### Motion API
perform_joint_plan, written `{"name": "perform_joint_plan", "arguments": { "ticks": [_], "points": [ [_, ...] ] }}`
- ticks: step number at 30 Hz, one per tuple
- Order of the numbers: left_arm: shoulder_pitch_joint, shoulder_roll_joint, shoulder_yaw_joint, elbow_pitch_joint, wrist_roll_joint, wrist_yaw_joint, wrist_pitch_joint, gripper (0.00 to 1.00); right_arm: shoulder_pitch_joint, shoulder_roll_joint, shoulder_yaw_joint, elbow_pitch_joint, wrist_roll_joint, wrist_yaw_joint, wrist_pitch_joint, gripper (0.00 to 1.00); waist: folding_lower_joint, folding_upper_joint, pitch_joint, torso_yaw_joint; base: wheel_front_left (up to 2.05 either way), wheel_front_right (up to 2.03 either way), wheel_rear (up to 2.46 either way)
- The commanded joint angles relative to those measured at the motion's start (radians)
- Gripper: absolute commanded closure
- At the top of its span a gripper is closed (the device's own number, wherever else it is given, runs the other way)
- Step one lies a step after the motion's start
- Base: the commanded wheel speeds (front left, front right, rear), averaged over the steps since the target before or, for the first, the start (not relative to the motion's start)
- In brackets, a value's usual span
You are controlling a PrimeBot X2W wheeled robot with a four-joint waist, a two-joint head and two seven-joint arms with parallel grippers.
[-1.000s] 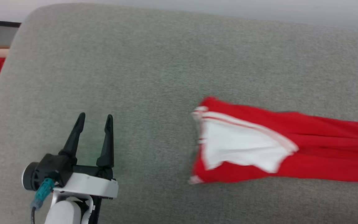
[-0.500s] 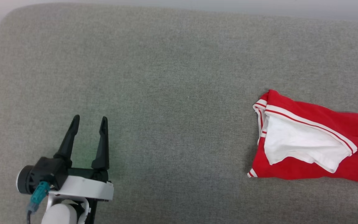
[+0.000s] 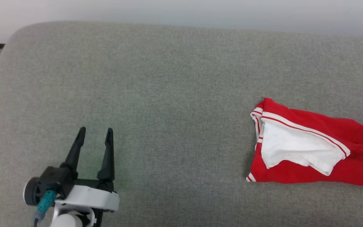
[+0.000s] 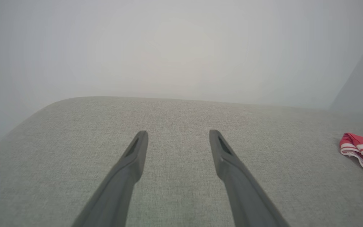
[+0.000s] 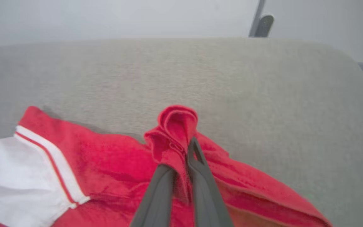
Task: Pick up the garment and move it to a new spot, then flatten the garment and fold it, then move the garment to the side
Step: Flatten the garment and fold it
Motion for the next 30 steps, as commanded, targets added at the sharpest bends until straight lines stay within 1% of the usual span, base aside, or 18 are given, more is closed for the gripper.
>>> {"name": "perform_joint_plan", "arguments": {
  "ticks": [1, 5, 8, 14, 18, 21, 25, 28, 29, 30],
  "points": [
    [0.015, -0.005, 0.000, 0.005, -0.006, -0.005, -0.001, 0.00, 0.008, 0.010, 0.022, -0.067, -0.018, -0.001, 0.018, 1.00, 0.0000, 0.0000, -0.012, 0.006, 0.00, 0.00, 0.00],
    [0.016, -0.013, -0.003, 0.006, -0.011, -0.007, -0.001, 0.00, 0.001, 0.049, 0.078, -0.228, -0.047, -0.001, 0.073, 1.00, 0.0000, 0.0000, -0.023, 0.019, 0.00, 0.00, 0.00],
    [0.019, -0.020, -0.009, 0.009, -0.013, -0.008, -0.001, 0.00, -0.013, 0.090, 0.120, -0.318, -0.074, -0.001, 0.116, 1.00, 0.0000, 0.0000, -0.027, 0.033, 0.00, 0.00, 0.00],
    [0.023, -0.030, -0.013, 0.012, -0.020, -0.007, -0.001, 0.00, -0.049, 0.183, 0.184, -0.429, -0.139, -0.001, 0.172, 1.00, 0.0000, 0.0000, -0.032, 0.058, 0.00, 0.00, 0.00],
    [0.020, -0.035, -0.016, 0.014, -0.026, -0.007, -0.001, 0.00, -0.079, 0.249, 0.217, -0.452, -0.171, -0.001, 0.178, 1.00, 0.0000, 0.0000, -0.030, 0.072, 0.00, 0.00, 0.00],
    [0.019, -0.040, -0.016, 0.012, -0.027, -0.008, -0.001, 0.00, -0.102, 0.279, 0.245, -0.442, -0.214, -0.001, 0.174, 1.00, 0.0000, 0.0000, -0.024, 0.078, 0.00, 0.00, 0.00],
    [0.010, -0.043, -0.022, 0.013, -0.030, -0.008, -0.001, 0.00, -0.124, 0.314, 0.279, -0.394, -0.235, -0.001, 0.156, 1.00, 0.0000, 0.0000, -0.014, 0.085, 0.00, 0.00, 0.00],
    [0.004, -0.045, -0.024, 0.015, -0.035, -0.008, -0.001, 0.00, -0.136, 0.333, 0.297, -0.335, -0.245, -0.001, 0.127, 1.00, 0.0000, 0.0000, -0.005, 0.087, 0.00, 0.00, 0.00],
    [0.004, -0.045, -0.024, 0.015, -0.035, -0.008, -0.001, 0.00, -0.136, 0.333, 0.297, -0.335, -0.245, -0.001, 0.127, 1.00, 0.0000, 0.0000, -0.005, 0.087, 0.00, 0.00, 0.00],
    [0.000, -0.046, -0.028, 0.018, -0.037, -0.008, -0.001, 0.00, -0.146, 0.339, 0.312, -0.293, -0.246, -0.001, 0.106, 1.00, 0.0000, 0.0000, -0.001, 0.088, 0.00, 0.00, 0.00]
  ]
}}
